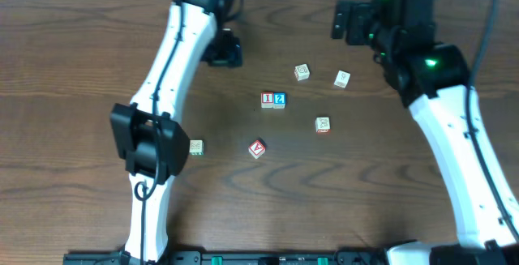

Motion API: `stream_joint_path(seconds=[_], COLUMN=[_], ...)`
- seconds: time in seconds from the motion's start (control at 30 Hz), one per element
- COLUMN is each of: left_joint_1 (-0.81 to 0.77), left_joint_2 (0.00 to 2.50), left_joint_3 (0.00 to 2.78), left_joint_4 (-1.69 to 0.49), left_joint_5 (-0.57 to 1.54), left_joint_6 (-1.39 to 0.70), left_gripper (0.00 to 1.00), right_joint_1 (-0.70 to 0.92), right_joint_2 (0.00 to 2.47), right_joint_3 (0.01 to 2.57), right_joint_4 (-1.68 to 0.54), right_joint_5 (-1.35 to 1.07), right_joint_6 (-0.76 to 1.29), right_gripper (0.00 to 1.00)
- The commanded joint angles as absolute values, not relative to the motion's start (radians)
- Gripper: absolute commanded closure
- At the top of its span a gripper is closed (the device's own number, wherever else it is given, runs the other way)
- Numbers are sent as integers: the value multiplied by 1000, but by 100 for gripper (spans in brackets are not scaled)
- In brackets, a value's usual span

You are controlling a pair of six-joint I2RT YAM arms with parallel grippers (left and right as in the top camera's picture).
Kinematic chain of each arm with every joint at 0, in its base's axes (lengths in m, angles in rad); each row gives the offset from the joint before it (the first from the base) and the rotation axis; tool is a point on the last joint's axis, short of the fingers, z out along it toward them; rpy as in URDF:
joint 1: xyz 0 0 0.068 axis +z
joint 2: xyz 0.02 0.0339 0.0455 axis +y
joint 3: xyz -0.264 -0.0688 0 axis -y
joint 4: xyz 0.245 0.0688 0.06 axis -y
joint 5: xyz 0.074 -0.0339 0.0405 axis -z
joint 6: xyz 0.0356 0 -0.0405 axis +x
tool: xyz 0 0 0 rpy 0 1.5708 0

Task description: Spell out Ai2

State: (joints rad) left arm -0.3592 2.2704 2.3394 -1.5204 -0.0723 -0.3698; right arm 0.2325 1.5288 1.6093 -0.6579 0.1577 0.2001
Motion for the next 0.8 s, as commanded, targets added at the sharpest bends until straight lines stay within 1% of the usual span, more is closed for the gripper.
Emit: stream_joint_path(seconds=[0.0,0.13,0.27,0.43,0.57,0.77], left_joint_1=[-413,-488,-569,-655,-692,-696], left_joint_2=[2250,2250,2250,2250,2250,2250], left_joint_3=[2330,2330,2330,2330,2329,2323], left_joint_4=[-1549,-1584,-1594,-1566,-1562,-1562], left_joint_5=[-112,-106,-95,-76,-76,-43], left_joint_6=[-420,-456,-496,-522,-521,-520], left_gripper=[6,7,12,12,12,12], right_joint_1=[206,181,160,118,80,41], right_joint_2=[1489,1449,1412,1357,1303,1216], right_joint_3=[1623,1623,1623,1623,1623,1623], right_joint_4=[-674,-697,-717,-757,-791,-823], right_joint_5=[168,168,168,168,168,167], right_joint_6=[186,186,186,186,186,185], right_gripper=[1,1,1,1,1,1])
